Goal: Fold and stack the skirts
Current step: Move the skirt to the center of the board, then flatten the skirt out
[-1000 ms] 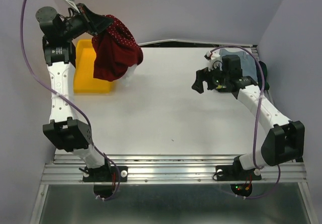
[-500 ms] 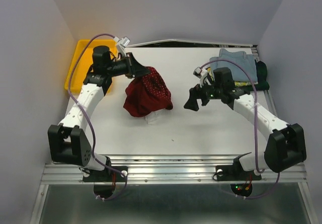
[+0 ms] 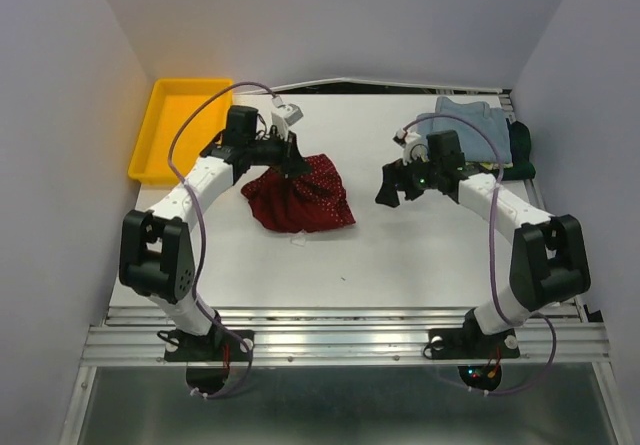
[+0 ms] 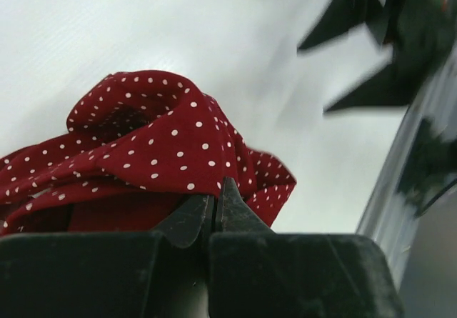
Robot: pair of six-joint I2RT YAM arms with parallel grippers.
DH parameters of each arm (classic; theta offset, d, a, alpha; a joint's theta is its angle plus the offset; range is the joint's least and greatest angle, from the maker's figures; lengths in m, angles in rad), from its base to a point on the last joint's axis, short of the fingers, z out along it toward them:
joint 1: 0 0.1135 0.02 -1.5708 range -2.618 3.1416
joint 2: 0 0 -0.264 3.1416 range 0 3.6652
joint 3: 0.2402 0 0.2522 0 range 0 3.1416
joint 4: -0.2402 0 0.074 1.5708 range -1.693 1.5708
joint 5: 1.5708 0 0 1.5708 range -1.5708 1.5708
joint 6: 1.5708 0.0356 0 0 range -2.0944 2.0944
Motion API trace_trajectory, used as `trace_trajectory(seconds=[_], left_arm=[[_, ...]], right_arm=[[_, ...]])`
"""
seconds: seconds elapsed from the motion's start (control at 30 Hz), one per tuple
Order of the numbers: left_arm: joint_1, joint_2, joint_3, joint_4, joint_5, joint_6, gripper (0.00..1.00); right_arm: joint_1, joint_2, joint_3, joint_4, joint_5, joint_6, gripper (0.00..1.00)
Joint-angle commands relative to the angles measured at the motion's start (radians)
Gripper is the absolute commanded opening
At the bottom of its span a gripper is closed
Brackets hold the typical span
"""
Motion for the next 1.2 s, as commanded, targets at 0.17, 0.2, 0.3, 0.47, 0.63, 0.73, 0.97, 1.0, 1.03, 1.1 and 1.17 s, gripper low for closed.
trace_trajectory(seconds=[0.17,0.2,0.3,0.47,0.63,0.73,0.97,1.0,1.03,1.1,1.17], left_arm=[[-0.32,-0.395,-0.445,-0.267,-0.37,0.784,0.0],[-0.38,-0.433,-0.484,-0.269,-0.402,0.847,0.0],[-0.457,-0.479,-0.58,-0.267,-0.495,0.916,0.42],[-0.471,-0.544,-0.535,-0.262,-0.54,0.849,0.94],[-0.361,-0.633,-0.371,-0.273,-0.433,0.725,0.95],[-0.198,-0.598,-0.289,-0.296,-0.341,0.607,0.84],[0.136,-0.408,-0.254,-0.249,-0.338,0.326,0.76],[0.159,-0.359,-0.251,-0.246,-0.348,0.306,0.76],[0.176,-0.337,-0.249,-0.24,-0.368,0.281,0.76],[0.218,-0.294,-0.242,-0.232,-0.387,0.226,0.76],[0.239,-0.231,-0.243,-0.217,-0.402,0.183,0.76]], right_arm=[[-0.099,0.037,0.171,-0.171,-0.137,-0.074,0.84],[-0.099,0.057,0.199,-0.192,-0.154,-0.076,0.83],[-0.088,0.087,0.223,-0.237,-0.175,-0.079,0.81],[0.008,0.099,0.207,-0.22,-0.162,-0.045,0.79],[0.083,0.108,0.225,-0.148,-0.103,0.018,0.72],[0.116,0.125,0.263,-0.107,-0.057,0.065,0.66],[0.226,0.221,0.455,-0.102,0.065,0.145,0.57],[0.263,0.238,0.482,-0.109,0.087,0.148,0.56],[0.283,0.257,0.534,-0.113,0.105,0.15,0.55],[0.318,0.316,0.591,-0.136,0.177,0.159,0.52],[0.366,0.385,0.677,-0.166,0.226,0.167,0.51]])
